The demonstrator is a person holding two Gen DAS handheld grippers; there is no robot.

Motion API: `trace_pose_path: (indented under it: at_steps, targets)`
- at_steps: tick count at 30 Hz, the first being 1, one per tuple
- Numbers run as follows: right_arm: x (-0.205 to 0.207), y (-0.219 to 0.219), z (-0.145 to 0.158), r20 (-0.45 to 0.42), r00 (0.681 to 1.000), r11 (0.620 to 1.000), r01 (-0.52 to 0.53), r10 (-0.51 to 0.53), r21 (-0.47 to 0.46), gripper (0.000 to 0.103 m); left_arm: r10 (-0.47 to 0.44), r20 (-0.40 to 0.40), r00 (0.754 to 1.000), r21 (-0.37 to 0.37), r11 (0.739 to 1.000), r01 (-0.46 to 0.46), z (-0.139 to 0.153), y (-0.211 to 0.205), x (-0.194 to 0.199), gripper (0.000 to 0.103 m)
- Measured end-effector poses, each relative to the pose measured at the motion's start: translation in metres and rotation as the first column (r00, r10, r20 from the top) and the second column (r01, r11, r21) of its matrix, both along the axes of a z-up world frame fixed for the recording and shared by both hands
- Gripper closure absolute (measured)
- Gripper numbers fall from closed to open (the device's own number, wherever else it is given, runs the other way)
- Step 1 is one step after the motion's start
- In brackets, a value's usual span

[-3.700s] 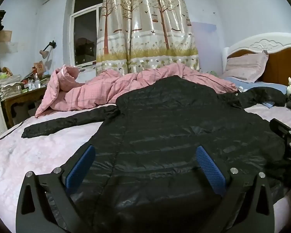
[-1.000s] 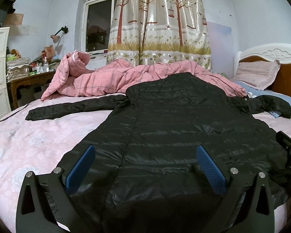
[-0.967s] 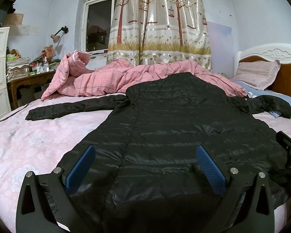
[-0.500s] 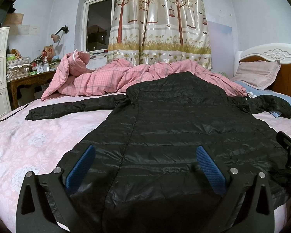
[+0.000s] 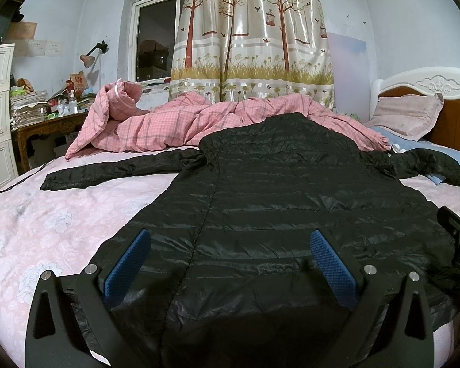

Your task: Fold large clothes

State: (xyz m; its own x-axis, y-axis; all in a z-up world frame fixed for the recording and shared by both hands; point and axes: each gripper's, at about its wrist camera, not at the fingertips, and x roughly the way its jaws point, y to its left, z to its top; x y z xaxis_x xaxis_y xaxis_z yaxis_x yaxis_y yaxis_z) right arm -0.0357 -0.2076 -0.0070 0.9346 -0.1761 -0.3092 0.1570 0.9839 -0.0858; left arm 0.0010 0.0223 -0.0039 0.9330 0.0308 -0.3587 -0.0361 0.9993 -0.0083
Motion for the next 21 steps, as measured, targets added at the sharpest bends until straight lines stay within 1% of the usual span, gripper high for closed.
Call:
trace_pose_path:
  at_steps: [21]
  targets:
    - [0.0000,0.0014,0.0007,-0.001,1.000,1.000,0.000,0.000,-0.004,0.000,0.000,-0.003,1.000,0.001,1.000,0.000,0.0012,-0.0003,0.0006,0.000]
